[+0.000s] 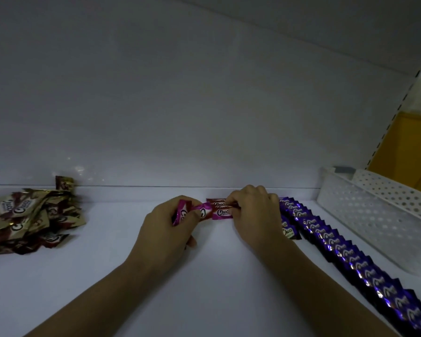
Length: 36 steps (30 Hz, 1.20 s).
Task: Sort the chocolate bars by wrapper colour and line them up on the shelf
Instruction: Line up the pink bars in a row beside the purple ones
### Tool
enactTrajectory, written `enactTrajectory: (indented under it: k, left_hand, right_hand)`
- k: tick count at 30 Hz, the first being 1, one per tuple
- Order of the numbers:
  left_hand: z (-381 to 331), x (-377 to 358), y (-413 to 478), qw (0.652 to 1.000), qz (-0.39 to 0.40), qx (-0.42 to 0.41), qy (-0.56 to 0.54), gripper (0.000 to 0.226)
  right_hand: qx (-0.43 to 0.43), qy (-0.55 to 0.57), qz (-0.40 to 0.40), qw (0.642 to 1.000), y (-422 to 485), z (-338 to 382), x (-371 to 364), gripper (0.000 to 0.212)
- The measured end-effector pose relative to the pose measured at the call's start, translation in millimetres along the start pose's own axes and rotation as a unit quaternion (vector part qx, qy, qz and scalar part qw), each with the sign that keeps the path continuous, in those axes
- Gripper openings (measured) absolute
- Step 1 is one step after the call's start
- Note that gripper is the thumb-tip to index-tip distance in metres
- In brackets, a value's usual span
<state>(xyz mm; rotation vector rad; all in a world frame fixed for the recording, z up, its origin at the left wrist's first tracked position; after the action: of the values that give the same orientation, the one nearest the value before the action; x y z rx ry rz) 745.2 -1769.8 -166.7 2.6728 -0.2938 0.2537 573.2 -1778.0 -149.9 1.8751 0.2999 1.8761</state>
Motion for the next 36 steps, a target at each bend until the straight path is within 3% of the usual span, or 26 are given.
enactTrajectory:
  k: [2, 3, 5, 6, 10, 14, 18, 23, 26, 27, 28, 31, 32, 34, 36]
  left_hand:
    - [0.9, 2.7, 1.9, 1.000, -0.008, 0.001, 0.001, 0.012]
    - [2.0, 4.6, 2.4, 1.000, -0.014, 0.000, 0.003, 0.012]
    - [5.0, 7.3, 2.1, 1.000, -0.025, 0.005, -0.001, 0.011]
    - [7.6, 8.3, 1.8, 0.999, -0.032, 0.011, -0.010, 0.010]
    - [12.5, 8.3, 2.4, 0.998, -0.044, 0.022, -0.034, 0.011]
    - [7.5, 6.0, 1.9, 1.000, -0.030, 0.000, 0.001, 0.012]
    - [8.5, 7.6, -0.2, 0.999, -0.032, 0.002, 0.000, 0.011]
    - [7.1, 8.5, -1.3, 0.999, -0.029, -0.008, -0.011, 0.013]
    - [6.7, 9.0, 3.5, 1.000, -0.028, -0.004, 0.008, 0.015]
    - [7.8, 9.2, 4.2, 1.000, -0.030, 0.002, 0.008, 0.016]
    - [8.9, 8.5, 3.8, 1.000, -0.027, 0.009, 0.009, 0.017]
    - [9.5, 5.1, 1.9, 1.000, -0.008, 0.017, 0.021, 0.017]
    - [9.5, 4.8, 2.0, 0.999, -0.009, 0.020, 0.023, 0.016]
    - [9.6, 4.8, 2.8, 0.999, -0.013, 0.027, 0.018, 0.017]
    - [8.6, 4.2, 3.5, 0.999, -0.013, 0.031, 0.019, 0.019]
  right_hand:
    - [-0.016, 0.142, -0.003, 0.990, -2.2, 1.3, 7.8, 0.019]
    - [-0.041, 0.282, 0.024, 0.958, -4.1, 2.1, 10.0, 0.017]
    - [-0.080, 0.532, 0.106, 0.836, -10.4, 12.4, 10.7, 0.018]
    - [-0.086, 0.583, 0.140, 0.795, -13.5, 18.8, 10.7, 0.017]
    - [-0.065, 0.587, 0.198, 0.782, -20.3, 36.8, 12.6, 0.010]
    - [-0.110, 0.604, 0.171, 0.770, -19.5, 27.9, 14.3, 0.011]
    - [-0.124, 0.652, 0.196, 0.722, -22.6, 27.4, 11.7, 0.021]
    - [-0.164, 0.598, 0.235, 0.749, -27.3, 29.5, -5.8, 0.020]
    - [-0.216, 0.663, 0.168, 0.697, -14.8, 10.2, 1.1, 0.012]
    - [-0.227, 0.664, 0.133, 0.700, -11.2, 0.4, 5.2, 0.010]
    - [-0.224, 0.638, 0.098, 0.730, -9.0, -8.9, 10.2, 0.011]
    - [-0.145, 0.451, 0.039, 0.880, -5.0, -21.8, 19.4, 0.020]
    - [-0.119, 0.386, 0.038, 0.914, -3.8, -21.8, 20.3, 0.023]
    - [-0.100, 0.315, 0.062, 0.942, -1.3, -24.1, 17.5, 0.021]
    - [-0.093, 0.292, 0.106, 0.946, -0.5, -24.8, 13.6, 0.014]
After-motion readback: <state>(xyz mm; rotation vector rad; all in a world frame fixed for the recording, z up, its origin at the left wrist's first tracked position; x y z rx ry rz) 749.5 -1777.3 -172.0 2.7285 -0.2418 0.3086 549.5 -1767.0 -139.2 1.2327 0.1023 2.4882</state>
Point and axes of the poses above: each hand's wrist, its own y-axis towards the middle knuckle, its own x-axis out of the back of the hand, z = x × y, the point moved 7 cm from there along y, towards the middle knuckle, and after that the axes turned 5 degrees about -x, right-handed, at the moved point
